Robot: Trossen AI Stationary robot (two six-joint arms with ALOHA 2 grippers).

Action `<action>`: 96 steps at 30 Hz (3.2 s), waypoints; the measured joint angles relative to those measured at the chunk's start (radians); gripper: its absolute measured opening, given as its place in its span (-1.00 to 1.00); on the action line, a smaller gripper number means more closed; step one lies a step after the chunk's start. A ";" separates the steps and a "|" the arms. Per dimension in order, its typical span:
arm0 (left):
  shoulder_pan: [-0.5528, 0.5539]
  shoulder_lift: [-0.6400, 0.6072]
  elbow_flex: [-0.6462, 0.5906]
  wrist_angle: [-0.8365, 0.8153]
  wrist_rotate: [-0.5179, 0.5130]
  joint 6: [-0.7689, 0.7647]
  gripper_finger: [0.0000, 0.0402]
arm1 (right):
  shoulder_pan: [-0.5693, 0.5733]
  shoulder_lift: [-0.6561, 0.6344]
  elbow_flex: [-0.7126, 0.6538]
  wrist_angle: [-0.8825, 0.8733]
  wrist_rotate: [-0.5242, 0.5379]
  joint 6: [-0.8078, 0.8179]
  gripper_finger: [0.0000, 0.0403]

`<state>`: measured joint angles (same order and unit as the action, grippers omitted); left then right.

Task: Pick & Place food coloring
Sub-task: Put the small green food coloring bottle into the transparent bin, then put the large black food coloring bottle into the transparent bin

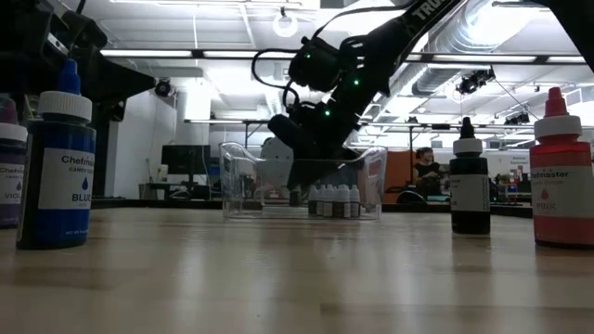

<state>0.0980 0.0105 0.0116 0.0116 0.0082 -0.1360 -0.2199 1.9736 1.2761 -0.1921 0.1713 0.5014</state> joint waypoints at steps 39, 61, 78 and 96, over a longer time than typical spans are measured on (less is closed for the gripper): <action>0.000 0.000 0.000 0.000 0.000 0.000 -1.00 | -0.023 0.000 -0.003 -0.024 -0.023 -0.011 -0.66; 0.000 0.000 0.000 0.000 0.000 0.000 -1.00 | -0.019 0.000 -0.002 -0.037 -0.089 -0.037 -0.65; 0.000 0.000 0.000 0.000 0.000 0.000 -1.00 | -0.020 0.000 -0.001 -0.050 -0.186 -0.080 -0.32; 0.000 0.000 0.000 0.000 0.000 0.000 -1.00 | 0.005 -0.099 -0.001 -0.065 -0.140 -0.064 -0.06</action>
<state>0.0982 0.0107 0.0116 0.0116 0.0082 -0.1364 -0.2152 1.8742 1.2747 -0.2573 0.0316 0.4370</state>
